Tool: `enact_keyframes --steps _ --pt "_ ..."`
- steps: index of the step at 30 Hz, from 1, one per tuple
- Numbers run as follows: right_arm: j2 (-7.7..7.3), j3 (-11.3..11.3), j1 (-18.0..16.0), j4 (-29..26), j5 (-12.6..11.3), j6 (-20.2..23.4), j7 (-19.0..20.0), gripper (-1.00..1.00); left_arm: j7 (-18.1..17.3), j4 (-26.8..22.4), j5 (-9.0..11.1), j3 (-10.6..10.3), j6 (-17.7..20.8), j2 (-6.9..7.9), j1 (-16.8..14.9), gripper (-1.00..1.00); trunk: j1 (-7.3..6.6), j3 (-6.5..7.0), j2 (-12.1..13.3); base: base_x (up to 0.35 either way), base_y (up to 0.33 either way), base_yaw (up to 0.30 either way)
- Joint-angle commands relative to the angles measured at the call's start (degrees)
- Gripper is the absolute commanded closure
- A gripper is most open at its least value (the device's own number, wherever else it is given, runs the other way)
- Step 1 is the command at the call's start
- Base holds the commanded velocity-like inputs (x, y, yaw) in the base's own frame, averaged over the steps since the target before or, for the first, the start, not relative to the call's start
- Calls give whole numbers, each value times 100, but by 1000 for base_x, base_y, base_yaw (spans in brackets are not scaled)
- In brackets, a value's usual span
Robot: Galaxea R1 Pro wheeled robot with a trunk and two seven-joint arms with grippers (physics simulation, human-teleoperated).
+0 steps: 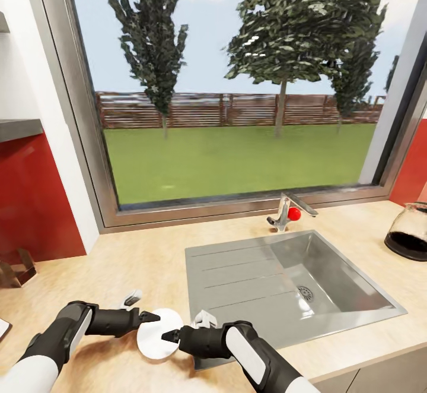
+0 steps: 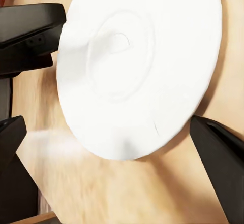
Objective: Set up a coffee station on the kitchen countertop: keep the coffee maker on the countertop, move the bottle of coffee from the kitchen shelf to the counter next to the coffee maker, place a paper coffee filter on top of the coffee maker, put the saucer next to the coffee maker with the coffee cup on the saucer, and place the electric kettle next to the coffee maker.
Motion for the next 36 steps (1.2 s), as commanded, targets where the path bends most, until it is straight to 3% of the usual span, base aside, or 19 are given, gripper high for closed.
enact_keyframes --steps 1,18,25,36 --pt "0 3 -2 5 49 6 14 -100 -45 -1 -74 23 33 -6 0 -100 3 -3 -3 0 0 0" --pt "0 3 -2 -28 44 6 14 -100 -56 -1 -71 22 33 -22 0 -100 3 -3 -3 0 0 0" --pt "0 3 -2 -30 44 6 14 -100 -47 -1 -88 15 25 -140 0 -100 3 -3 -3 0 0 0" --pt "0 3 -2 -30 44 6 14 -100 -45 -16 -101 -1 45 -149 0 -100 3 -3 -3 0 0 0"
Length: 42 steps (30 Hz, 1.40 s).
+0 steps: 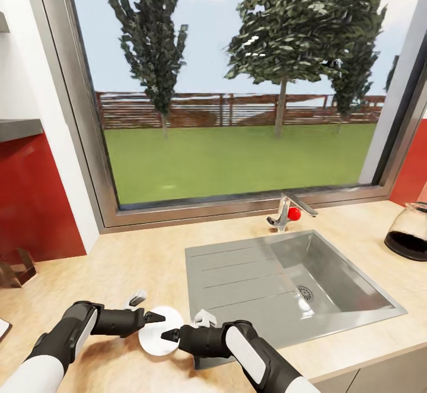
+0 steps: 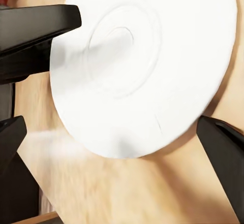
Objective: Set up a coffee station on the kitchen countertop: keep the coffee maker on the countertop, move the bottle of coffee from the kitchen shelf to the counter next to the coffee maker, place a paper coffee filter on top of the coffee maker, put the saucer next to the coffee maker with the coffee cup on the saucer, and place the electric kettle next to the coffee maker.
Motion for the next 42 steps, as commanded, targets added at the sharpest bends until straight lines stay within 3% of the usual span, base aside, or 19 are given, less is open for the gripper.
enact_keyframes --steps 1,17,23,25,28,29,30,33,35,36,42 --pt "0 3 -2 6 65 5 11 -100 -46 -4 -73 25 27 -6 -1 100 3 -3 -3 0 0 0" --pt "0 3 -2 -25 65 5 11 -100 -55 -74 -59 27 72 37 -4 100 3 -3 -3 0 0 0" --pt "0 3 -2 -522 65 5 11 -100 -44 -83 -92 79 85 74 -86 100 3 -3 -3 0 0 0" --pt "0 0 -2 -702 65 6 11 -100 -59 -96 -57 97 102 168 -217 100 3 -3 -3 0 0 0" --pt "0 -43 -2 -748 65 13 11 -100 -77 -100 75 107 125 444 -575 100 3 -3 -3 0 0 0" --pt "0 -56 -2 -753 65 12 11 -100 -79 -101 201 106 128 544 -640 100 3 -3 -3 0 0 0" --pt "0 -81 -2 -873 65 13 15 -100 -81 -101 455 104 129 754 -718 100 3 -3 -3 0 0 0" --pt "0 -116 -2 -1095 70 13 16 -100 -81 -101 651 102 130 1004 -823 100 3 -3 -3 0 0 0" --pt "0 -248 -2 -1328 75 14 14 -100 -82 -101 743 101 130 1146 -919 100 3 -3 -3 0 0 0" --pt "0 -486 -2 -1623 81 14 17 -100 -82 -101 830 106 131 1248 -975 100 3 -3 -3 0 0 0" --pt "0 -594 -2 -2115 91 14 19 -100 -82 -95 863 102 138 1318 -1073 100 3 -3 -3 0 0 0"
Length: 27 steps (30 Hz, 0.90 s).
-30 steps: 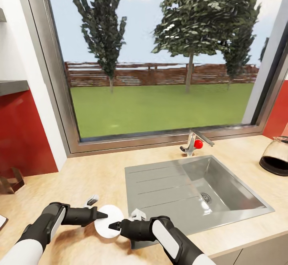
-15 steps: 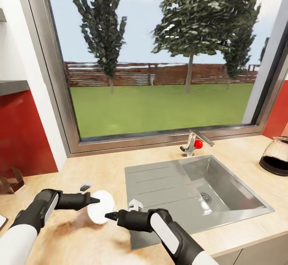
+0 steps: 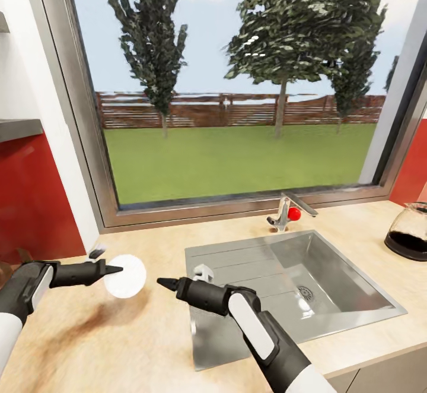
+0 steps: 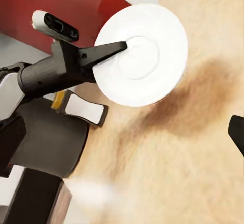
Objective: Set up a coffee station on the kitchen countertop: keep the coffee maker on the countertop, move the bottle of coffee from the kitchen shelf to the counter next to the coffee maker, place a paper coffee filter on top of the coffee maker, put the saucer next to the coffee maker with the coffee cup on the saucer, and place the electric kettle next to the coffee maker.
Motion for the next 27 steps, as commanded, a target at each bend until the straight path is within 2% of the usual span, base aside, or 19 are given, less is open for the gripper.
enact_keyframes --steps 1,4,5,9,15,27 --pt "1 -12 -2 -59 2 19 14 -100 8 2 37 2 41 45 -15 100 2 -3 -4 0 0 0" --pt "1 -210 -2 -236 -2 19 14 -100 8 3 194 2 42 68 5 100 2 -3 -4 -14 0 0" --pt "1 -350 -2 -302 -2 19 17 -100 8 3 273 0 42 66 18 100 2 -3 -4 -132 0 0" --pt "1 -544 -2 -360 3 19 16 -100 8 3 350 -3 42 60 37 100 2 -3 -4 -242 0 0" --pt "1 -600 -2 -375 6 19 14 -100 8 2 370 -15 42 47 44 100 2 -3 -4 -320 -85 0" --pt "1 -602 -2 -371 14 19 14 -100 14 4 363 -24 33 34 42 100 2 -3 -4 -292 -196 0"
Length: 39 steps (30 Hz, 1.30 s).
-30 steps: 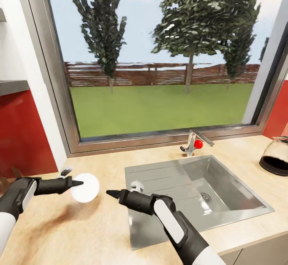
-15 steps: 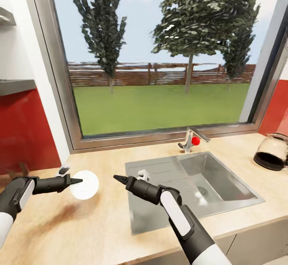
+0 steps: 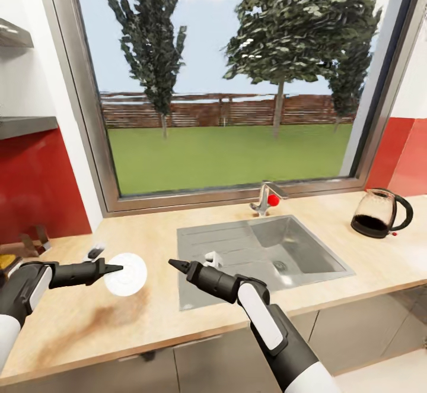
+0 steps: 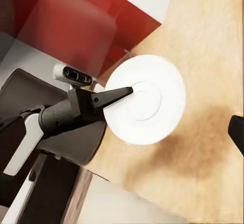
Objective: Set up a coffee station on the kitchen countertop: keep the coffee maker on the countertop, move the bottle of coffee from the kitchen shelf to the counter next to the coffee maker, place a paper coffee filter on top of the coffee maker, put the saucer next to the coffee maker with the coffee cup on the saucer, and place the electric kettle next to the coffee maker.
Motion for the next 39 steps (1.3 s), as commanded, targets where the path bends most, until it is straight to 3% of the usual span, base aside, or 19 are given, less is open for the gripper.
enact_keyframes --steps 1,11,25,33,36,39 --pt "1 -3 -1 1 1 20 14 -100 -3 0 6 2 22 -2 -2 100 -1 -3 -5 -283 -205 0" --pt "1 13 -1 -3 -7 20 14 -100 -1 6 4 23 21 -1 -2 100 -1 -3 -5 -283 -188 0" --pt "1 23 -1 3 -7 20 16 -100 -1 9 14 37 22 3 -7 100 -1 -3 -5 -327 -18 0" --pt "1 61 -1 49 -6 30 62 -100 -9 11 15 30 19 3 -12 100 -1 -3 -5 -80 0 0" --pt "1 75 -1 219 10 49 60 -100 -8 10 6 30 21 15 -26 100 -1 -3 -5 -7 0 0" --pt "-4 81 -1 762 26 88 64 -100 -7 12 -6 31 22 33 -37 100 -1 -3 -5 -2 0 0"
